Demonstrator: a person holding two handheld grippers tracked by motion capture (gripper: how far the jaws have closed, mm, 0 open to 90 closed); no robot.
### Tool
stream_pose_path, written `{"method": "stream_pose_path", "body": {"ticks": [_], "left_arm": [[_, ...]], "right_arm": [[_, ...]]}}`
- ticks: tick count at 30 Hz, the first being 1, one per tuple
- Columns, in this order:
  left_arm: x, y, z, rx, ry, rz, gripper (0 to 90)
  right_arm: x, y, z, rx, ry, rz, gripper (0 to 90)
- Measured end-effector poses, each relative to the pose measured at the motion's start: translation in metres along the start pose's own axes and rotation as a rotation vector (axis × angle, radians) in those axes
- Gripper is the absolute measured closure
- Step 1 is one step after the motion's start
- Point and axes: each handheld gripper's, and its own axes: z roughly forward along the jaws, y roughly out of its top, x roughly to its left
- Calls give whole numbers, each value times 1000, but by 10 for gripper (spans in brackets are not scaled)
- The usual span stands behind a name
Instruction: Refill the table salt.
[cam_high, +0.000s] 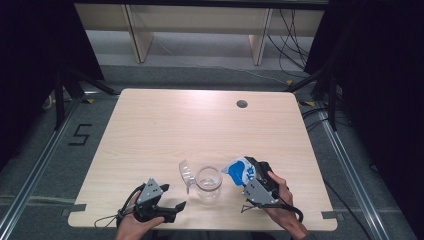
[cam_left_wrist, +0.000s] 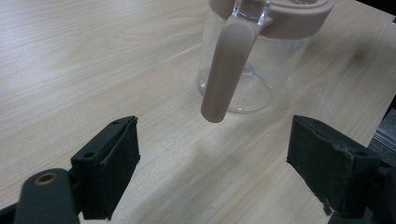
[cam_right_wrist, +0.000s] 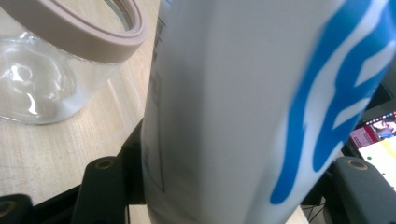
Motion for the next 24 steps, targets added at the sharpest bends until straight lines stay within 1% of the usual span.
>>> {"method": "stream_pose_path", "body": {"ticks": [1, 2, 3, 4, 6, 7, 8, 10, 11, 12, 14, 16, 17, 18, 20, 21, 22, 23, 24], "left_arm": [[0, 0, 0, 0, 0, 0, 161], [0, 0, 0, 1, 0, 1, 161], [0, 0, 1, -3, -1, -3, 162], [0, 0, 1, -4, -3, -4, 162], [0, 0, 1, -4, -3, -3, 162], [0, 0, 0, 0, 0, -1, 162], [0, 0, 0, 0, 0, -2, 162], [0, 0, 1, -4, -3, -5, 162], [0, 0, 1, -4, -2, -6, 161], [0, 0, 1, -6, -8, -4, 162], [0, 0, 1, -2, -6, -3, 162], [-1, 0, 2, -9, -5, -23, 162], [-1, 0, 2, -9, -5, -22, 161], [-1, 0, 2, -9, -4, -24, 162], [0, -1, 2, -10, -3, -15, 161], [0, -1, 2, -10, -2, -22, 161], [0, -1, 2, -10, -3, -21, 162], [0, -1, 2, -10, -2, -21, 162], [0, -1, 2, -9, -2, -22, 162]], "right_arm": [[-1, 0, 1, -3, 1, -35, 394], [0, 0, 1, 5, 1, -27, 394], [0, -1, 2, 5, -3, -33, 394], [-1, -1, 4, -1, -2, -59, 395], [-2, -1, 4, 3, -2, -67, 395], [-1, -1, 4, 7, -3, -55, 395], [-2, -2, 5, 4, -12, -65, 395], [-3, -2, 7, 1, -18, -69, 396], [-4, -2, 8, 1, -19, -90, 396], [-7, -2, 9, -8, -20, -123, 396], [-7, -2, 11, -8, -22, -126, 396], [-8, -2, 12, -8, -26, -125, 397], [-9, -2, 13, -12, -27, -137, 397], [-8, -3, 13, -6, -30, -116, 398], [-11, -3, 15, -19, -42, -144, 398], [-13, -2, 15, -22, -42, -170, 398], [-16, -2, 15, -30, -52, -210, 398], [-13, -3, 16, -22, -51, -163, 398], [-15, -3, 17, -32, -45, -188, 398]]}}
